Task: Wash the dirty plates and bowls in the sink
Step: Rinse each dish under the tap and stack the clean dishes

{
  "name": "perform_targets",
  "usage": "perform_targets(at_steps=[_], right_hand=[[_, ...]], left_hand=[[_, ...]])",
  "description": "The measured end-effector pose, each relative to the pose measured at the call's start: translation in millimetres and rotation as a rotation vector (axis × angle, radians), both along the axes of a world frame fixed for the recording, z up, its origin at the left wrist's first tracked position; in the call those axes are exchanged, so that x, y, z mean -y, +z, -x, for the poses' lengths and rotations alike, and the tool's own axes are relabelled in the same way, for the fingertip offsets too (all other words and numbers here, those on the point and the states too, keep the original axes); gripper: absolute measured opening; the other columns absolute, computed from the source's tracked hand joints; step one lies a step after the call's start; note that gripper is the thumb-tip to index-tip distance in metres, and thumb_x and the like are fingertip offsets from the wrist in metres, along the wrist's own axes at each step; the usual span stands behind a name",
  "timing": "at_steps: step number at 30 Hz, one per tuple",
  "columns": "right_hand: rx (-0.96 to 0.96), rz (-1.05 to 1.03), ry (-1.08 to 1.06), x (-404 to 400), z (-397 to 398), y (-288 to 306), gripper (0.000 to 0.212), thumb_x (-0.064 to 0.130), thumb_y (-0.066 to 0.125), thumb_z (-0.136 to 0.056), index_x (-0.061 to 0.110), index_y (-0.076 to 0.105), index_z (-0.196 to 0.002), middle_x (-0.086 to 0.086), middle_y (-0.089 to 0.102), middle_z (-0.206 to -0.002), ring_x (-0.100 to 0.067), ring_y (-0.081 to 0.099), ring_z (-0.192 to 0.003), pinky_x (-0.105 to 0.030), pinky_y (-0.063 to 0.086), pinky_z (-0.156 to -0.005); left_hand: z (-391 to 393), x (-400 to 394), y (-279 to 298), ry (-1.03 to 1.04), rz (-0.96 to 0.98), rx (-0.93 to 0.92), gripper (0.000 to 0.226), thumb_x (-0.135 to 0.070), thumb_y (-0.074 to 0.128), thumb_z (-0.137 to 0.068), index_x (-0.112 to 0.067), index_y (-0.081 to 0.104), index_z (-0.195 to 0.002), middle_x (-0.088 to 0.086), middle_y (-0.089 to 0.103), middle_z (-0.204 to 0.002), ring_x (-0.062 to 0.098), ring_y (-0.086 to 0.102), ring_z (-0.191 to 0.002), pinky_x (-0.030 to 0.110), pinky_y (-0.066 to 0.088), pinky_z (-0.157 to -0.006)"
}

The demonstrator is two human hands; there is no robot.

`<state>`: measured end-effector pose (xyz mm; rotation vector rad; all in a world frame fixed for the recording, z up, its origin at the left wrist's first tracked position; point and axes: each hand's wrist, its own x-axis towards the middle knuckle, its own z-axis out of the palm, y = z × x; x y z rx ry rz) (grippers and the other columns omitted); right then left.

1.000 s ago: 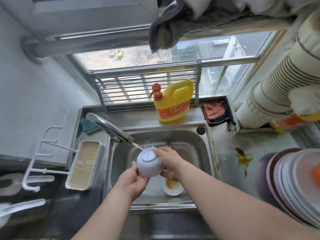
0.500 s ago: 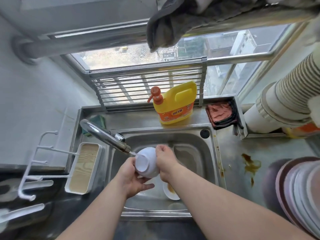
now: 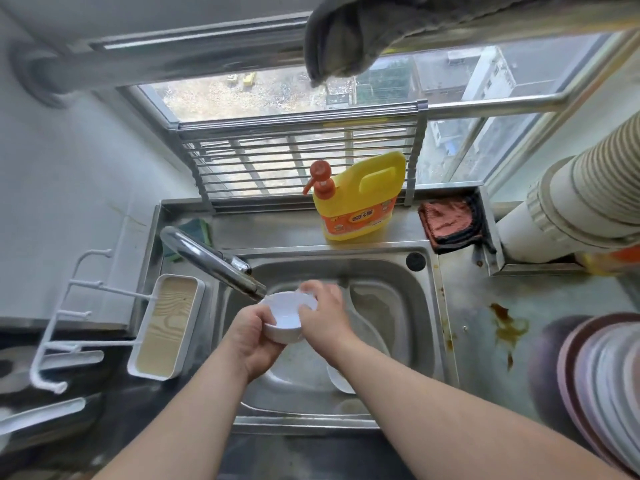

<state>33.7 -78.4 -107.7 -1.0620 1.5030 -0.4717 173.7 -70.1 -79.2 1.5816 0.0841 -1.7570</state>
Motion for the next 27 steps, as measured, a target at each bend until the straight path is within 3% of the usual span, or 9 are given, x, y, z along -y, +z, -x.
perform_targets(at_steps=[2, 5, 11, 15, 19, 21, 23, 25, 27], right_hand=[[0.092, -0.143, -0.083, -5.2, 2.5, -3.6, 0.039, 0.024, 0.045, -0.099, 0.038, 0.053, -0.134, 0.003, 0.045, -0.137, -0.021, 0.054, -0.116, -0.037, 0.05, -0.096], [0.25, -0.358, -0.15, -11.4, 7.4, 2.0, 0.023, 0.031, 0.039, -0.108, 0.036, 0.053, -0.125, -0.001, 0.063, -0.123, -0.025, 0.065, -0.099, -0.041, 0.059, -0.08], [0.329, -0.297, -0.273, -17.3, 9.9, 7.1, 0.019, 0.027, 0.046, -0.109, 0.032, 0.062, -0.119, 0.004, 0.066, -0.113, -0.022, 0.065, -0.104, -0.053, 0.059, -0.094], [0.282, -0.208, -0.287, -16.5, 16.3, 14.5, 0.019, 0.037, 0.058, -0.1, 0.036, 0.066, -0.117, 0.002, 0.07, -0.116, -0.021, 0.066, -0.101, -0.041, 0.057, -0.083], [0.22, -0.138, -0.315, -21.1, 20.4, 26.6, 0.032, 0.06, 0.055, -0.094, 0.044, 0.065, -0.12, 0.008, 0.071, -0.116, -0.022, 0.067, -0.107, -0.042, 0.059, -0.084], [0.167, -0.071, -0.307, -24.8, 17.9, 32.3, 0.044, 0.071, 0.05, -0.089, 0.047, 0.064, -0.124, 0.01, 0.071, -0.118, -0.021, 0.066, -0.105, -0.042, 0.058, -0.082], [0.019, 0.012, -0.286, -28.3, 15.8, 38.7, 0.058, 0.074, 0.045, -0.092, 0.045, 0.058, -0.14, 0.007, 0.065, -0.133, -0.02, 0.061, -0.12, -0.044, 0.055, -0.099], [-0.213, 0.082, -0.198, -32.5, 17.2, 48.5, 0.059, 0.069, 0.041, -0.1, 0.043, 0.048, -0.152, 0.0, 0.053, -0.14, -0.022, 0.053, -0.129, -0.042, 0.046, -0.109], [-0.452, 0.113, -0.077, -36.9, 21.3, 58.3, 0.057, 0.068, 0.039, -0.102, 0.046, 0.042, -0.154, -0.004, 0.045, -0.135, -0.027, 0.051, -0.125, -0.042, 0.047, -0.104]], left_hand=[[0.9, -2.1, -6.2, -0.004, 0.046, 0.059, 0.086, 0.014, 0.033, -0.056, 0.003, 0.053, -0.138, 0.033, 0.063, -0.128, 0.049, 0.065, -0.113, 0.053, 0.06, -0.09], [-1.0, -3.3, -16.9, -0.068, 0.073, 0.156, 0.089, 0.024, 0.033, -0.057, -0.007, 0.059, -0.136, 0.031, 0.057, -0.139, 0.052, 0.054, -0.129, 0.06, 0.051, -0.105], [8.6, -6.8, -14.4, -0.209, 0.124, 0.205, 0.058, 0.024, 0.033, -0.094, -0.015, 0.069, -0.117, 0.022, 0.069, -0.119, 0.036, 0.065, -0.104, 0.045, 0.055, -0.084], [12.5, -5.7, -20.9, -0.204, 0.137, 0.055, 0.023, -0.016, 0.055, -0.108, -0.013, 0.062, -0.129, 0.02, 0.072, -0.124, 0.035, 0.07, -0.105, 0.05, 0.06, -0.086], [12.0, 0.5, -22.9, -0.189, 0.051, -0.195, 0.063, -0.06, 0.047, -0.104, -0.011, 0.062, -0.139, 0.021, 0.068, -0.135, 0.039, 0.066, -0.125, 0.054, 0.054, -0.103], [10.8, 4.3, -21.2, -0.197, 0.046, -0.226, 0.065, -0.06, 0.041, -0.106, -0.01, 0.059, -0.143, 0.021, 0.067, -0.137, 0.04, 0.065, -0.126, 0.051, 0.058, -0.093], [8.9, 6.5, -16.0, -0.237, 0.044, -0.216, 0.058, -0.054, 0.037, -0.109, -0.012, 0.06, -0.142, 0.018, 0.07, -0.133, 0.037, 0.068, -0.117, 0.048, 0.059, -0.084], [6.4, 8.5, -10.8, -0.329, 0.038, -0.166, 0.053, -0.052, 0.036, -0.111, -0.016, 0.064, -0.137, 0.014, 0.072, -0.124, 0.032, 0.07, -0.104, 0.044, 0.059, -0.078], [1.4, 9.5, -5.3, -0.42, 0.035, -0.11, 0.049, -0.052, 0.038, -0.111, -0.019, 0.068, -0.132, 0.011, 0.072, -0.119, 0.029, 0.07, -0.095, 0.042, 0.057, -0.082]])
